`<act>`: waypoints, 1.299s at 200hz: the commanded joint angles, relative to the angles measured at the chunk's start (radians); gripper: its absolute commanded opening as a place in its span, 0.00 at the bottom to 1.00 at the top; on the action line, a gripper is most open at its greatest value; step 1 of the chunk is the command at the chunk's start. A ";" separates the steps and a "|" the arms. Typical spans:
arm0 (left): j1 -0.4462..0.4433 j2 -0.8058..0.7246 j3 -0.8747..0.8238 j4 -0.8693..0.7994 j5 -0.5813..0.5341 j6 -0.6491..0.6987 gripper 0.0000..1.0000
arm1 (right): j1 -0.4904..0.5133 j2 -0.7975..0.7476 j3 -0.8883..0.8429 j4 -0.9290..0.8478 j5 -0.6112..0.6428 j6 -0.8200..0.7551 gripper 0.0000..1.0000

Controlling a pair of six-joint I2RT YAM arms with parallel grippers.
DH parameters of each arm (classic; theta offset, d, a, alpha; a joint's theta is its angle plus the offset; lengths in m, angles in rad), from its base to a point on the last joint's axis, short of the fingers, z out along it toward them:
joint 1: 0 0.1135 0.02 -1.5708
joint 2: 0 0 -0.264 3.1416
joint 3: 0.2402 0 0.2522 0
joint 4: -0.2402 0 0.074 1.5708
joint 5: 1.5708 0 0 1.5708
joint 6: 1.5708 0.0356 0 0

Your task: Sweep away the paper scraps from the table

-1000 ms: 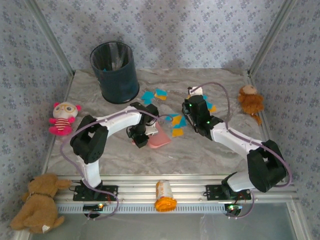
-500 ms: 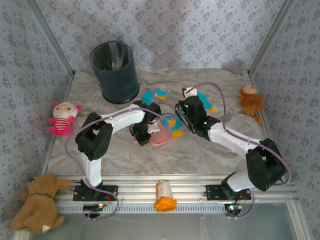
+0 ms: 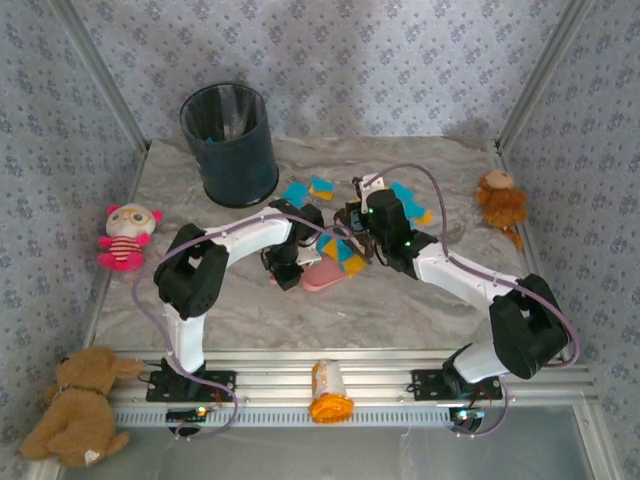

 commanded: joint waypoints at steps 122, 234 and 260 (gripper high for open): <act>-0.017 -0.058 -0.042 -0.052 0.032 0.018 0.00 | 0.011 -0.061 0.018 0.035 0.006 0.076 0.00; -0.039 -0.088 -0.072 -0.061 0.056 0.003 0.00 | 0.065 -0.189 -0.049 -0.191 0.376 0.183 0.00; -0.040 -0.080 -0.075 -0.057 0.057 -0.004 0.00 | 0.101 -0.186 -0.061 -0.208 0.419 0.204 0.00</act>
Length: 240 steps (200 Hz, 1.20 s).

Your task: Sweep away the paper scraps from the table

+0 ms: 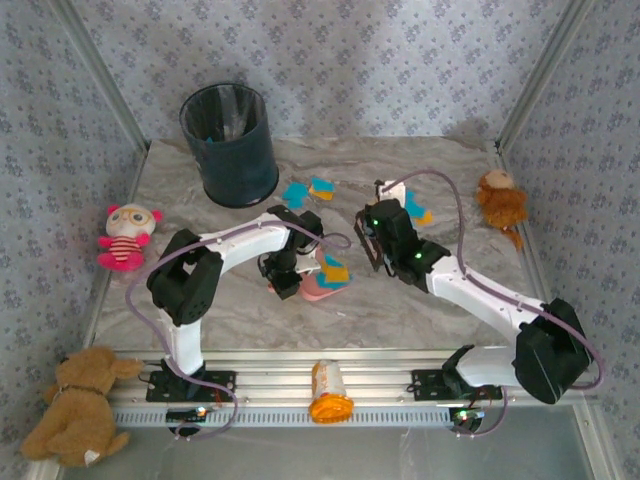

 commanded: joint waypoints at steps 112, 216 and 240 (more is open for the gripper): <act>-0.010 0.001 -0.002 -0.040 0.011 -0.018 0.00 | 0.132 0.058 -0.021 0.015 0.114 0.155 0.00; -0.011 0.013 0.004 -0.027 0.018 -0.020 0.00 | 0.139 0.107 -0.004 0.089 -0.010 0.222 0.00; -0.011 0.013 0.004 -0.016 0.014 -0.019 0.00 | 0.131 0.104 -0.006 0.106 -0.045 0.239 0.00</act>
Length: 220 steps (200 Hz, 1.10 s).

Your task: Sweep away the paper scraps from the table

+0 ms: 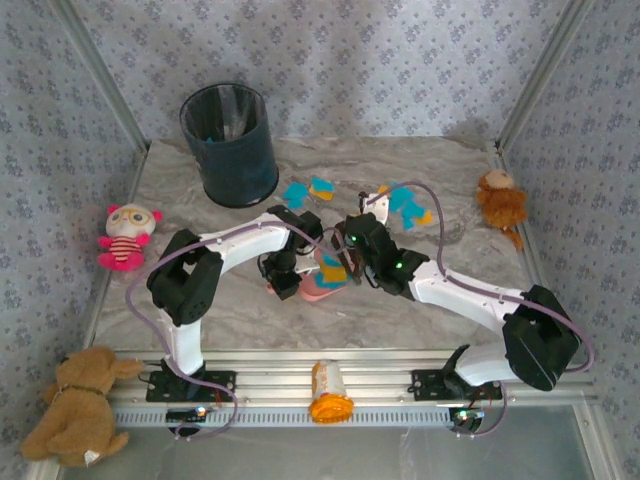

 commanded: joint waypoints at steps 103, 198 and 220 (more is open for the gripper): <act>-0.009 0.007 0.001 0.003 0.010 0.013 0.00 | -0.035 -0.011 -0.004 0.093 -0.181 0.052 0.00; -0.009 0.007 -0.003 0.005 0.006 0.015 0.00 | -0.034 -0.043 0.025 -0.026 -0.053 -0.053 0.00; -0.007 0.007 -0.003 0.006 0.007 0.014 0.00 | -0.033 -0.024 0.046 -0.059 -0.054 -0.078 0.00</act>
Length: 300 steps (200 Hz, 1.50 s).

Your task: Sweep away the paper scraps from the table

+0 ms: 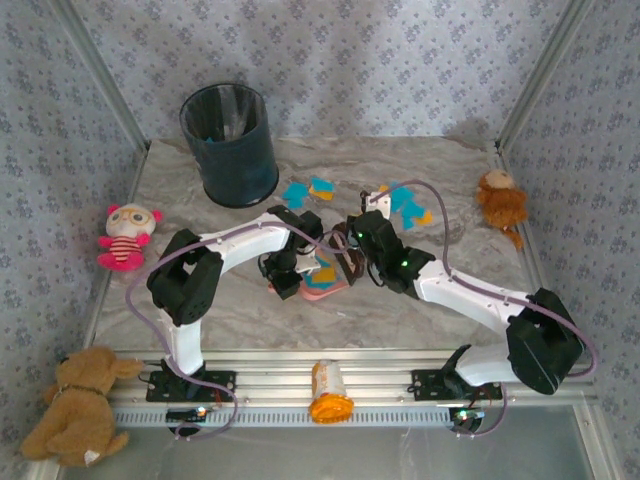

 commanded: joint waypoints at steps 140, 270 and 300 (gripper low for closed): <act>-0.008 0.009 -0.007 -0.001 0.006 0.016 0.00 | -0.016 0.077 0.089 0.012 -0.275 -0.023 0.00; -0.008 -0.014 -0.010 0.019 -0.008 0.013 0.00 | -0.041 -0.084 0.010 0.011 -0.068 -0.002 0.00; -0.008 -0.031 -0.010 0.037 -0.017 0.010 0.00 | -0.056 -0.165 -0.012 -0.044 -0.007 -0.020 0.00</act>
